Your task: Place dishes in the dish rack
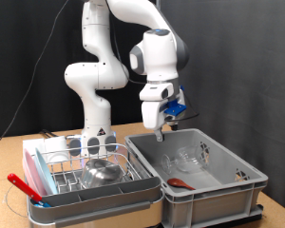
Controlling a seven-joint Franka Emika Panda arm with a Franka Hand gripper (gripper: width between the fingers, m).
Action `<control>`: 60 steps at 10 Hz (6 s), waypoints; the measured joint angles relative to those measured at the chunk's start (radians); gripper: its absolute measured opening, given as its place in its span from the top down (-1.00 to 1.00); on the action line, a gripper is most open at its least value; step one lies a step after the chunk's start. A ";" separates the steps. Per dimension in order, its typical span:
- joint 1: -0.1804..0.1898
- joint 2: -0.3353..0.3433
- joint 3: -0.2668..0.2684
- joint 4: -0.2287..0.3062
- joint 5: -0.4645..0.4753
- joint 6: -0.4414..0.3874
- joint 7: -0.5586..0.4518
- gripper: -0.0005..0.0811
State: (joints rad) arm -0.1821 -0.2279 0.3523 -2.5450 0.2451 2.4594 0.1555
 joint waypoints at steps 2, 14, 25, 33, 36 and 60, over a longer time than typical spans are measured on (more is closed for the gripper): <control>-0.006 0.049 0.053 0.021 -0.074 0.031 0.238 -1.00; 0.005 0.285 0.135 0.106 -0.361 0.126 0.611 -1.00; 0.069 0.606 0.032 0.239 -0.661 0.264 0.764 -1.00; 0.161 0.691 -0.041 0.298 -0.762 0.263 0.870 -1.00; 0.171 0.695 -0.053 0.303 -0.768 0.264 0.883 -1.00; -0.175 0.389 0.353 0.189 -0.265 0.336 0.502 0.75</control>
State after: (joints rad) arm -0.3576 0.1613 0.7057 -2.3558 -0.0201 2.7956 0.6576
